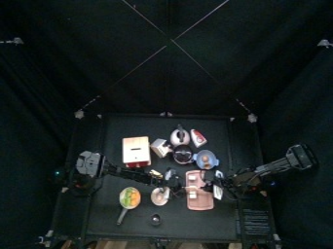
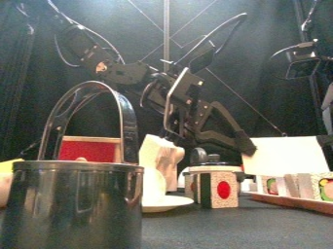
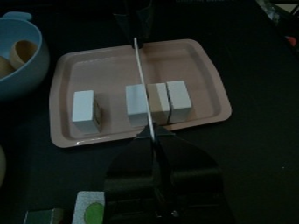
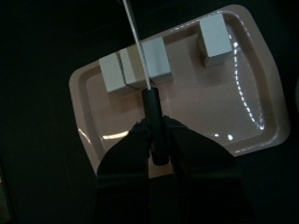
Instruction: Cut sushi roll
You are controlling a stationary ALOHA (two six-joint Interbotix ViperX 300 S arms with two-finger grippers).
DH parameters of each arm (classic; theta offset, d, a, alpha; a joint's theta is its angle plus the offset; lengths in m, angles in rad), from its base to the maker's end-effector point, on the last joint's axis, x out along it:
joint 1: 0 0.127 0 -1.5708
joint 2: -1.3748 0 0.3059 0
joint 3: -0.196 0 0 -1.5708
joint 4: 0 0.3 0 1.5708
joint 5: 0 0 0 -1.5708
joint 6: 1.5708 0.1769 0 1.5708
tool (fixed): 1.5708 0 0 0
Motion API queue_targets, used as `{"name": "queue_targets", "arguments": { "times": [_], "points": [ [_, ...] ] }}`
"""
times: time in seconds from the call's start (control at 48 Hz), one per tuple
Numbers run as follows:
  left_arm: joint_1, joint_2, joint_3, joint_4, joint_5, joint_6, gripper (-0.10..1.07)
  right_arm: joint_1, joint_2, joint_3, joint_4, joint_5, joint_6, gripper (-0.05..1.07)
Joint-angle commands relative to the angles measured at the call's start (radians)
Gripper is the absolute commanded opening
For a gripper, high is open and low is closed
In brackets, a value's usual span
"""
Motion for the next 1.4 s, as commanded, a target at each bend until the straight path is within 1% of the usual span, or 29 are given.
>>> {"name": "queue_targets", "arguments": {
  "times": [0.0,0.25,0.438,0.896,1.208,1.375],
  "points": [
    [-0.018,-0.003,-0.008,-0.009,0.005,0.002,0.32,-0.002,0.012,0.005,0.005,0.003,0.011,0.37],
    [-0.017,0.018,-0.008,-0.034,0.018,0.005,0.32,-0.002,0.055,0.014,0.025,-0.023,0.012,0.37],
    [-0.015,0.028,-0.009,-0.034,0.041,0.005,0.32,-0.002,0.081,0.014,0.025,-0.037,0.012,0.37],
    [-0.015,0.032,-0.011,-0.034,0.057,0.005,0.32,-0.002,0.137,0.014,0.025,-0.061,0.012,0.37],
    [-0.012,0.008,-0.011,-0.032,0.057,0.008,0.32,-0.012,0.118,0.006,-0.015,-0.051,0.011,0.37],
    [0.005,0.002,-0.011,-0.032,0.057,0.009,0.32,-0.026,0.11,0.005,-0.037,-0.046,0.011,0.37]
  ]
}}
